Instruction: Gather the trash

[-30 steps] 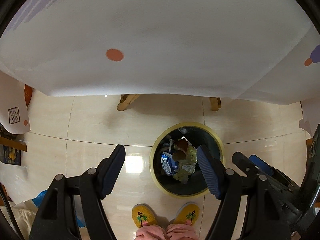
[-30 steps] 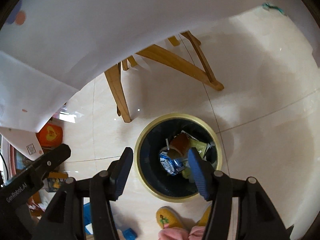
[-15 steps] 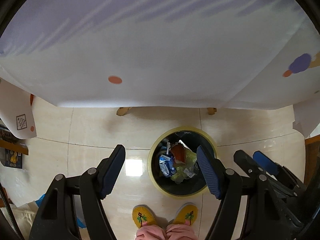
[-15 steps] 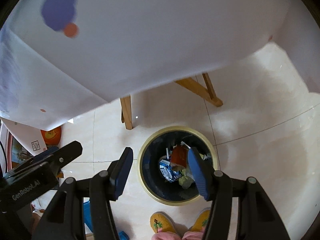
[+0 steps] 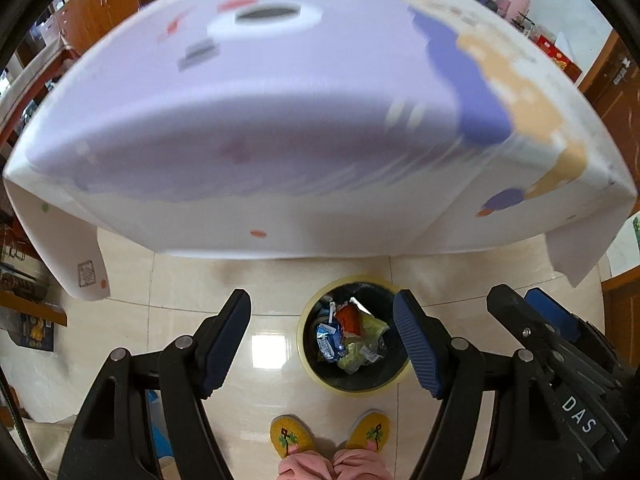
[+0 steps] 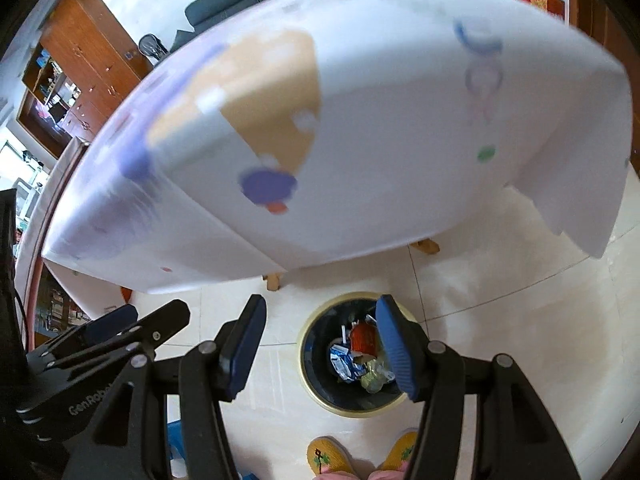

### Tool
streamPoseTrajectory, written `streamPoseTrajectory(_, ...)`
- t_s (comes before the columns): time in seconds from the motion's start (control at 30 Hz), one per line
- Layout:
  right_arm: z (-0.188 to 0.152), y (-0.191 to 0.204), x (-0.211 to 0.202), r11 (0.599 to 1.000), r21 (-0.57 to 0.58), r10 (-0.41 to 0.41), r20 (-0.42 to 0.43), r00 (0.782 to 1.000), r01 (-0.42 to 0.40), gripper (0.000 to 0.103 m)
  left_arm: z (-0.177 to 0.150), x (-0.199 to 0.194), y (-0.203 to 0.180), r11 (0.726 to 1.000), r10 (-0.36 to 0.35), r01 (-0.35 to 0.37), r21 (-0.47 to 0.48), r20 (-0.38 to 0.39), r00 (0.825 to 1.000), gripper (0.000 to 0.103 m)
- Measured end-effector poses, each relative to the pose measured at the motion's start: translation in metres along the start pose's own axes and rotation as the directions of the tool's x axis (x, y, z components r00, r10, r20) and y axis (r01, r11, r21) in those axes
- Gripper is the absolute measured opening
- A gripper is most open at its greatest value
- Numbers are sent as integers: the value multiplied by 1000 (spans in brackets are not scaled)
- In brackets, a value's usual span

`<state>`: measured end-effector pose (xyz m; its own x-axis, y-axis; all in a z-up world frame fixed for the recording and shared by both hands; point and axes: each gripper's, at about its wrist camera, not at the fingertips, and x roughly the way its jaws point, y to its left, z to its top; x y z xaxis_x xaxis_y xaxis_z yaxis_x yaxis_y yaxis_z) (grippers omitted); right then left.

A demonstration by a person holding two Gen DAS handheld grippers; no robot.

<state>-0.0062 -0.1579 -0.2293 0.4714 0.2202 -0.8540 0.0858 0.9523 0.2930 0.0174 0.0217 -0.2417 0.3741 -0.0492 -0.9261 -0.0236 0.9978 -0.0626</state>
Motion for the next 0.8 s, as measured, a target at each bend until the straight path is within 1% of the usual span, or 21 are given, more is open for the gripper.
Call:
streamPoseTrajectory(0.23, 21, 13, -51, 1000, -21, 5, 59, 998, -4, 58, 16, -50, -9, 1000, -15, 14, 22, 43, 999, 72)
streamPoseTrajectory(0.37, 31, 13, -71, 1000, -31, 0, 73, 997, 2, 58, 23, -75, -12, 1000, -10, 8, 30, 52, 999, 72)
streamPoseTrajectory(0.57, 44, 26, -107, 998, -57, -5, 90, 996, 10, 58, 37, -119, -17, 999, -11, 9, 34, 68, 998, 72)
streamPoseTrajectory(0.8, 59, 40, -145, 996, -85, 1, 111, 994, 8, 58, 50, -168, -24, 999, 21, -25, 36, 102, 995, 72)
